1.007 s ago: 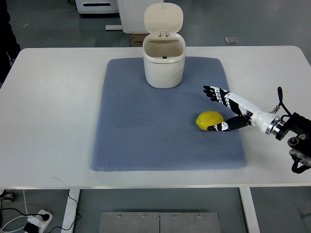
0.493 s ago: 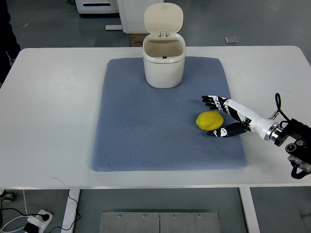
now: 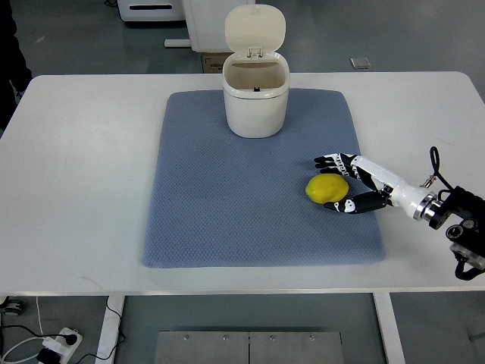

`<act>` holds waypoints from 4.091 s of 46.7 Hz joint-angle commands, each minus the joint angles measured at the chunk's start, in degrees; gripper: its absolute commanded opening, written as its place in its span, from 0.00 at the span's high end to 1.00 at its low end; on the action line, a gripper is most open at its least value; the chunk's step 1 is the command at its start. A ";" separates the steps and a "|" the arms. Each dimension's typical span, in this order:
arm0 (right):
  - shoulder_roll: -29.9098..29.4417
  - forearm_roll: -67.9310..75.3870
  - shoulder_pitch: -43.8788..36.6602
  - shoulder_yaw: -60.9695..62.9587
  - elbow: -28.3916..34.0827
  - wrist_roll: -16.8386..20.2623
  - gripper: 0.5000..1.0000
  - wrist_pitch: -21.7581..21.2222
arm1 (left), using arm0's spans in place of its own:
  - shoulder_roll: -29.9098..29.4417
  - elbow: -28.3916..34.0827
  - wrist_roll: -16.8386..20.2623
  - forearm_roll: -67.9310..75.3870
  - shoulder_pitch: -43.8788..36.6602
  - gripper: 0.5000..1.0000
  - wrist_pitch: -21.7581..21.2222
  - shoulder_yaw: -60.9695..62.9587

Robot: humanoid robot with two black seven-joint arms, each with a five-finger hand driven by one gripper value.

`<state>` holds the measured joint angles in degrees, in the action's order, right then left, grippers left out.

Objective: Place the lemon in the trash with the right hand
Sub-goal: 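Close the right hand's fingers around the yellow lemon, then lift the lemon and carry it over the open white bin, then open the right hand to drop the lemon into the bin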

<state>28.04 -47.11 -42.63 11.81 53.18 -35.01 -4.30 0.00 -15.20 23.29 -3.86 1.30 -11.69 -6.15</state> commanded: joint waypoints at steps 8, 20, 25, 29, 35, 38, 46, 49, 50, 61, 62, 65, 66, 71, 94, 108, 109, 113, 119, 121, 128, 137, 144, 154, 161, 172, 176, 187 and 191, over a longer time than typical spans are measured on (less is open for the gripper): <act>0.08 0.00 0.00 -0.12 -0.44 0.01 0.54 0.00 | 0.00 0.00 0.00 -0.01 0.02 0.00 0.00 0.00; 0.08 0.79 -0.35 0.40 -0.71 0.01 1.00 0.26 | 0.00 0.00 0.00 -0.01 0.02 0.00 0.00 0.00; 0.08 1.58 -0.70 0.67 -0.71 0.01 1.00 2.45 | 0.00 0.00 0.00 -0.01 -0.07 0.00 0.00 0.00; 0.08 1.67 -0.88 1.28 -0.62 0.01 1.00 2.63 | 0.00 0.00 0.00 -0.01 0.02 0.00 0.00 0.00; 0.96 1.67 -1.76 2.25 -0.44 0.01 1.00 2.55 | 0.00 0.00 0.00 0.08 0.02 0.00 0.00 0.00; 1.66 1.67 -2.63 2.25 -0.36 0.01 1.00 2.55 | 0.00 0.00 0.00 -0.01 0.02 0.00 0.00 0.00; 2.01 1.67 -6.06 2.51 -0.18 2.57 1.00 2.55 | 0.00 0.00 0.00 -0.01 0.01 0.00 0.00 0.00; 2.28 1.75 -7.29 2.51 -0.18 4.50 1.00 2.63 | 0.00 0.00 0.00 -0.01 0.02 0.00 0.00 0.00; 2.28 1.75 -7.82 2.51 -0.18 5.29 1.00 2.63 | 0.00 0.00 0.00 -0.01 0.02 0.00 0.00 0.00; 1.93 1.84 -15.02 2.51 -0.18 13.11 1.00 2.90 | 0.00 0.00 0.00 -0.01 0.01 0.00 0.00 0.00; 1.84 1.93 -15.73 2.60 -0.18 13.82 1.00 2.90 | 0.00 0.00 0.00 -0.01 0.02 0.00 0.00 0.00; 1.58 2.02 -17.49 2.51 -0.27 16.02 1.00 3.07 | 0.00 0.00 0.00 -0.01 0.01 0.00 0.00 0.00; 1.57 2.02 -18.01 2.51 -0.27 16.72 1.00 3.25 | 0.00 0.00 0.00 -0.01 0.02 0.00 0.00 0.00; 0.79 2.37 -20.47 2.42 -0.27 20.06 1.00 4.56 | 0.00 0.00 0.00 -0.01 0.02 0.00 0.00 0.00; -6.95 2.28 -32.34 -2.05 -1.50 30.17 1.00 8.26 | 0.00 0.00 0.00 -0.01 0.01 0.00 0.00 0.00; -11.34 1.84 -35.95 -7.06 -2.20 33.07 1.00 10.63 | 0.00 0.00 0.00 -0.01 0.01 0.00 0.00 0.00; -11.52 1.84 -36.21 -7.50 -2.29 33.25 1.00 10.81 | 0.00 0.00 0.00 -0.01 0.02 0.00 0.00 0.00; -12.05 1.67 -36.82 -8.65 -2.64 34.04 1.00 11.25 | 0.00 0.00 0.00 -0.01 0.01 0.00 0.00 0.00; -13.28 1.58 -37.18 -9.35 -3.34 35.88 1.00 11.25 | 0.00 0.00 0.00 -0.01 0.02 0.00 0.00 0.00; -13.72 1.58 -37.18 -9.44 -3.43 36.50 1.00 11.25 | 0.00 0.00 0.00 0.08 0.01 0.00 0.00 0.00; -15.38 1.58 -37.97 -9.44 -4.75 38.26 1.00 11.51 | 0.00 0.00 0.00 -0.01 0.02 0.00 0.00 0.00; -18.37 1.58 -38.50 -9.53 -7.12 39.23 1.00 12.56 | 0.00 0.00 0.00 0.08 0.02 0.00 0.00 0.00; -20.39 1.58 -38.85 -10.49 -9.14 39.67 1.00 13.27 | 0.00 0.00 0.00 -0.01 -0.07 0.00 0.00 0.00; -24.09 1.58 -38.41 -12.43 -14.50 39.32 1.00 13.44 | 0.00 0.00 0.00 -0.01 0.02 0.00 0.00 0.00; -25.06 1.58 -37.62 -12.96 -16.26 38.96 1.00 13.44 | 0.00 0.00 0.00 -0.01 -0.07 0.00 0.00 0.00; -25.85 1.58 -35.86 -12.96 -17.49 38.96 1.00 13.44 | 0.00 0.00 0.00 -0.01 -0.07 0.00 0.00 0.00; -25.94 1.75 -35.77 -12.78 -18.20 38.96 1.00 13.36 | 0.00 0.00 0.00 -0.01 0.01 0.00 0.00 0.00; -25.85 2.28 -35.68 -12.34 -18.29 38.70 1.00 13.36 | 0.00 0.00 0.00 -0.01 0.02 0.00 0.00 0.00; -25.85 2.28 -35.60 -11.11 -18.29 38.79 0.80 13.36 | 0.00 0.00 0.00 -0.01 0.02 0.00 0.00 0.00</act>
<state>2.19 -44.83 -78.24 -0.16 34.89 3.74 9.05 0.00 -15.21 23.29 -3.87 1.32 -11.68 -6.15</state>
